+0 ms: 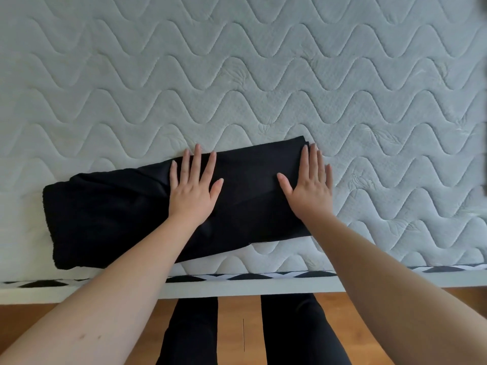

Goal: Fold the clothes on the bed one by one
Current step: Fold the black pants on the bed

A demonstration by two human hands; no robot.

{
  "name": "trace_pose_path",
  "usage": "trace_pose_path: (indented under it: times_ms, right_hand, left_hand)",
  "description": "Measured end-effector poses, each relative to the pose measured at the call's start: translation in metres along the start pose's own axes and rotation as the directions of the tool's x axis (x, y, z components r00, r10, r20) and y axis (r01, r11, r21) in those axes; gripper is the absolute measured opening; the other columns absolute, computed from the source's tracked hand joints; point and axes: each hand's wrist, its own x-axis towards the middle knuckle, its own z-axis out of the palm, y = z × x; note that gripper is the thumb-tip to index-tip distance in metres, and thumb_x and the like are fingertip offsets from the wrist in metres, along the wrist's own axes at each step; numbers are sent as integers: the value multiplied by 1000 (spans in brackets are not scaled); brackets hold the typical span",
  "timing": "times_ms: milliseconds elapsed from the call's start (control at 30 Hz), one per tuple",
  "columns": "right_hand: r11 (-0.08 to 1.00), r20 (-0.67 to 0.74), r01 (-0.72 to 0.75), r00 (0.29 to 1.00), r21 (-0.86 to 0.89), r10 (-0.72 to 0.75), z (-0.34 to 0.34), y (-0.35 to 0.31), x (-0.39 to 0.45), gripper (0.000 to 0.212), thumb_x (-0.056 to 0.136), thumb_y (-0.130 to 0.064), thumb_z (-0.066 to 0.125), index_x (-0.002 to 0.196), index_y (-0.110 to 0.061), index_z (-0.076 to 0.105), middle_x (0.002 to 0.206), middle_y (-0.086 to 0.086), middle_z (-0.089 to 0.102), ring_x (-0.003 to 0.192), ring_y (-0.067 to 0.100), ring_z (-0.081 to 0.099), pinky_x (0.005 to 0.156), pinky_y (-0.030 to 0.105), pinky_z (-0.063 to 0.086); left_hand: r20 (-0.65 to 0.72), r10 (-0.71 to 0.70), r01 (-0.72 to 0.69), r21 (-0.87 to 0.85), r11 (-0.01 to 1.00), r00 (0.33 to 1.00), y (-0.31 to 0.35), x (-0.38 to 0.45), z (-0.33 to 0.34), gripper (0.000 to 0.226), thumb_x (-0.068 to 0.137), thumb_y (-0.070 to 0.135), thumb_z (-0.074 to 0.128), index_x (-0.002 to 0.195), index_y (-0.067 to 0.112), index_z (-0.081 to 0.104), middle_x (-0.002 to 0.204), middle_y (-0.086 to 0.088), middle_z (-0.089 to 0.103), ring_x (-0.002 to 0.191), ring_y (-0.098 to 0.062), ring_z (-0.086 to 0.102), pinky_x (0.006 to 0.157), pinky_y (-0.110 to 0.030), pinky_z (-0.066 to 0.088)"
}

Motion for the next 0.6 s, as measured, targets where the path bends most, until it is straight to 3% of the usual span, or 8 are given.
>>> trace_pose_path:
  times_ms: [100,167,233,300,400,467,600]
  right_hand:
    - [997,25,47,999,61,-48,-11,12,1,82,96,-67,27,156,-22,-3,165,-4,-4,151,15,-5,123,40,-1]
    - [982,-36,-23,999,189,31,-18,17,-4,75,96,-60,40,154,-19,17,160,3,20,149,22,15,120,42,13]
    - [939,-74,-135,983,315,166,-21,23,-15,65,93,-57,49,142,-16,39,141,6,44,134,27,39,110,42,28]
    - [909,2,-226,971,351,240,-20,28,-29,63,88,-64,52,129,-16,47,123,4,54,119,25,49,101,37,34]
    - [947,116,-234,970,221,213,-16,32,-48,73,77,-78,54,114,-16,50,111,2,54,107,24,50,95,37,38]
    - [980,132,-170,979,103,156,-14,34,-53,65,80,-76,51,101,-15,53,103,3,52,101,26,50,86,36,39]
    - [930,168,-218,970,297,174,-19,37,-52,44,91,-60,52,77,-20,41,70,-5,50,65,17,51,49,29,30]
  left_hand:
    - [-16,88,-88,20,996,996,14,1,-11,63,102,50,14,158,24,-1,165,-9,-3,152,-26,2,120,-53,3]
    - [-39,196,-196,-13,980,980,34,1,-16,64,102,51,18,158,22,2,165,-8,-1,152,-24,2,121,-50,5]
    - [-29,280,-281,-40,959,960,57,2,-19,67,102,53,22,158,20,6,165,-7,3,152,-24,5,122,-48,9]
    - [35,322,-321,-39,946,946,79,3,-19,71,100,56,27,158,18,9,165,-7,5,152,-24,7,122,-48,12]
    - [118,273,-271,-30,962,955,97,6,-16,70,100,50,34,158,20,8,165,-4,4,152,-22,5,122,-48,10]
    - [116,238,-234,-47,971,964,99,8,-17,62,102,40,36,157,23,12,165,-3,9,151,-21,9,121,-47,11]
    - [53,245,-236,-138,962,968,96,8,-23,50,104,29,32,154,26,27,162,-4,24,150,-22,19,120,-47,16]
